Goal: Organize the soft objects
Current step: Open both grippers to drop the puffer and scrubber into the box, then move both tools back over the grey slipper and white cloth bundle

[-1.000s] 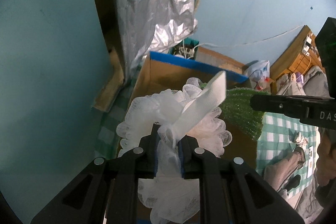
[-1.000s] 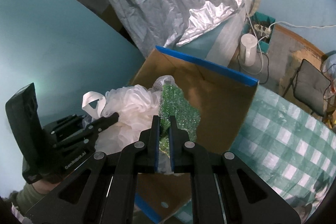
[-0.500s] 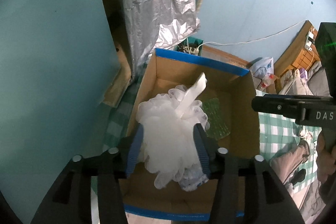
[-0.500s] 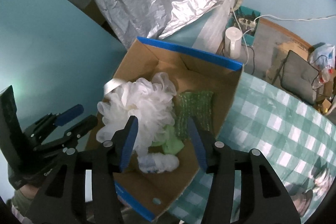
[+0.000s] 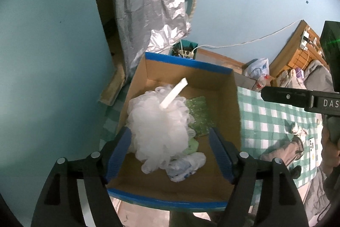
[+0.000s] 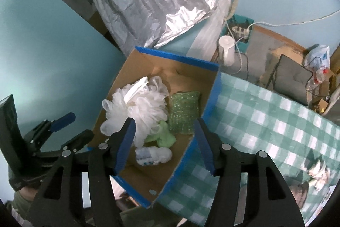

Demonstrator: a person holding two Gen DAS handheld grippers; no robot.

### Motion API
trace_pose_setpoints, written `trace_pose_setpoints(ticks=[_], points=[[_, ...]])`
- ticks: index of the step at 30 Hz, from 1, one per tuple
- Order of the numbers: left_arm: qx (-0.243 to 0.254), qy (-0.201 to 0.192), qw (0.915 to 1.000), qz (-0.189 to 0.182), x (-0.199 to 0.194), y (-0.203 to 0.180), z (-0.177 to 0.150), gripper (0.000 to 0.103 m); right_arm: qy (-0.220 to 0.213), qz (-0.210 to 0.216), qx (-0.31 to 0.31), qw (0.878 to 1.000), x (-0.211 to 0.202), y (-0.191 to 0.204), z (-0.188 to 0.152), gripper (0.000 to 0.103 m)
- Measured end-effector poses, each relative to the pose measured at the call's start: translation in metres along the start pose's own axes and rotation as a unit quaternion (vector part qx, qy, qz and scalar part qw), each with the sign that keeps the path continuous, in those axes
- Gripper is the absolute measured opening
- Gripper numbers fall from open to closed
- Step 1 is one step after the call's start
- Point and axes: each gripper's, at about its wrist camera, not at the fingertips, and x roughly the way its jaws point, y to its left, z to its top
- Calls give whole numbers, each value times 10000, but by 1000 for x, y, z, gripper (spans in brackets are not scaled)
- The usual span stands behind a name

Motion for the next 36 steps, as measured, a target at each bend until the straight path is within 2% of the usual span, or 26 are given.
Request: trace_pose_setpoints(ticks=[3, 13, 24, 28, 36], points=[[33, 19, 10000, -50, -4, -9, -2, 80, -78, -7, 48, 10000, -12, -4, -5, 58], [373, 82, 9989, -262, -8, -56, -11, 80, -121, -184, 306, 9993, -42, -34, -32, 59], [689, 212, 9963, -461, -4, -109, -17, 80, -156, -415, 704, 9965, -79, -89, -66, 59], [820, 259, 9950, -513, -1, -127, -17, 85, -194, -506, 873, 9947, -93, -112, -77, 59], [1142, 386, 9905, -658, 9, -170, -20, 85, -251, -734, 1202, 9897, -119, -159, -101, 59]])
